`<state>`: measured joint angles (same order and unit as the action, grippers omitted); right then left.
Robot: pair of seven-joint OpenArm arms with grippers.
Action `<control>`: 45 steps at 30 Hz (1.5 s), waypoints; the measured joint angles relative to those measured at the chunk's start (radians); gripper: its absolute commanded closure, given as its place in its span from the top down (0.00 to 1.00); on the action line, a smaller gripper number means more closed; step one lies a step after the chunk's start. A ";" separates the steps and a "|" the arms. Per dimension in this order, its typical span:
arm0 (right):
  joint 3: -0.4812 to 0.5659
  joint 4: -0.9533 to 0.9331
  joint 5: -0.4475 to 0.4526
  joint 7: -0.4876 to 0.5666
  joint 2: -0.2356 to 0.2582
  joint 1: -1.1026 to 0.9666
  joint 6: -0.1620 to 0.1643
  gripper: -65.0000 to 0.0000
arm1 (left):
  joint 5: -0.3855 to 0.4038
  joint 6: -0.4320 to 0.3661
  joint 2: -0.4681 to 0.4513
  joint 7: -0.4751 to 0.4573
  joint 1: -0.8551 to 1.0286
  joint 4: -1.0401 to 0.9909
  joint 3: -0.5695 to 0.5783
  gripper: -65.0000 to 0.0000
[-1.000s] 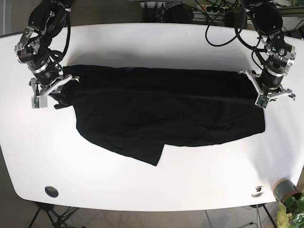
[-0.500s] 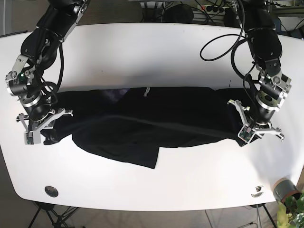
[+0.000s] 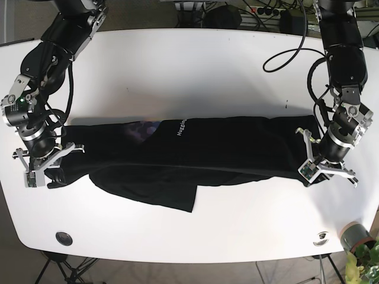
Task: Fold the T-shirt properly
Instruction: 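Pull both held corners apart to stretch the shirt flat, then drag the held edge with both grippers to smooth the shirt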
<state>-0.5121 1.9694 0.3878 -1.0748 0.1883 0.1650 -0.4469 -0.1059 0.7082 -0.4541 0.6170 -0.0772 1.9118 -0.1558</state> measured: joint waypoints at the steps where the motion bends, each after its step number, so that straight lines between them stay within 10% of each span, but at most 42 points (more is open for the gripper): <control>1: -0.001 0.008 0.000 -0.001 -0.001 -0.019 0.001 0.03 | 0.003 0.001 0.002 -0.001 0.023 0.002 0.000 0.00; 16: -0.100 0.040 0.134 -0.004 -0.036 -0.317 0.002 0.03 | 0.003 -0.001 0.187 0.281 0.366 0.088 -0.223 0.00; 45: -0.233 0.040 0.342 0.016 -0.113 -0.713 -0.002 0.03 | 0.027 0.000 0.361 0.273 0.768 0.088 -0.438 0.00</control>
<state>-0.7456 2.0094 0.7296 -1.0588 0.0750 -0.5484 -0.4492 -0.0788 0.7078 -0.0929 0.8898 0.6907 1.9995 -0.5941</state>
